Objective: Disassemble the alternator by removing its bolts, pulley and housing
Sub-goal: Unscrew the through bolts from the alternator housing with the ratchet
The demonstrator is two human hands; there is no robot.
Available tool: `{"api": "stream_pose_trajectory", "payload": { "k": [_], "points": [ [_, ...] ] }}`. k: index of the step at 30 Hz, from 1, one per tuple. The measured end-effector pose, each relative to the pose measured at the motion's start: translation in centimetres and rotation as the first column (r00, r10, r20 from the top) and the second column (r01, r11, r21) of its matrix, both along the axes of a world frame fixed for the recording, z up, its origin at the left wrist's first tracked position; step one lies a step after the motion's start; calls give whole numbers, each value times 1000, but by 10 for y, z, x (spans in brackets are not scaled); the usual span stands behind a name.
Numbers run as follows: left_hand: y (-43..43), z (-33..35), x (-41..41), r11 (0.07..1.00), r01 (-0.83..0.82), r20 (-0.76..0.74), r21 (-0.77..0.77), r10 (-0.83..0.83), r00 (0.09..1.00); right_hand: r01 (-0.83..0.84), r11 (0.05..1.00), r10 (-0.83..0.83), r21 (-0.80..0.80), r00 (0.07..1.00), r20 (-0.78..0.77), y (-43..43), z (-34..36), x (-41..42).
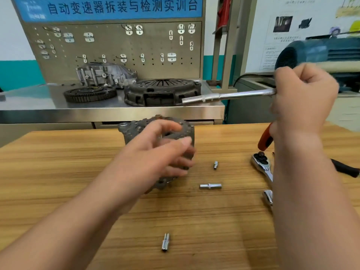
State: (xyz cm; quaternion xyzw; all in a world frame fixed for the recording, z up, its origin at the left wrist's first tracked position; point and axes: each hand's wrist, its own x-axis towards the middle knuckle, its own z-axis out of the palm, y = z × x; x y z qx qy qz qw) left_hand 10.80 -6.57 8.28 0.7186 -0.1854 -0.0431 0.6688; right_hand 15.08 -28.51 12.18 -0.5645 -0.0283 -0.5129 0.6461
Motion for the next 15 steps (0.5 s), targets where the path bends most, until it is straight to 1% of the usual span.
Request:
{"api": "stream_pose_trajectory", "payload": {
  "k": [1,2,3,4,5,6,7,9,10,12,15],
  "points": [
    [14,-10,-10,961,-70,103,268,44,994,-16,1000,16,27,1000,4,-3,2,-1],
    [26,-22,-19,828,-122,185,547,22,982,-35,998,34,50,999,13,-6,3,-2],
    [34,-35,-27,614,-135,198,778,-36,979,-49,997,49,59,999,15,-7,5,-2],
    [39,-49,-34,390,-117,164,914,-90,982,-61,997,61,57,998,8,-6,7,-3],
    [39,-60,-40,246,-90,122,965,-119,985,-68,997,68,46,998,-1,-5,8,-4],
    [36,-70,-45,180,-85,108,980,-122,987,-73,997,74,32,997,-6,-4,8,-4],
    [32,-78,-46,152,-107,124,983,-109,986,-78,997,78,15,997,-6,-2,7,-5],
    [22,-88,-43,122,-173,188,977,-122,975,-72,997,72,-27,997,-13,2,6,-6],
    [17,-89,-39,118,-182,197,976,-127,972,-59,997,58,-47,998,-17,3,6,-7],
    [4,-90,-31,130,-174,193,976,-151,969,-34,997,33,-75,999,-19,5,7,-8],
    [-22,-92,-17,177,-221,257,959,-224,940,-58,997,58,-57,998,-14,5,8,-9]
  ]
}}
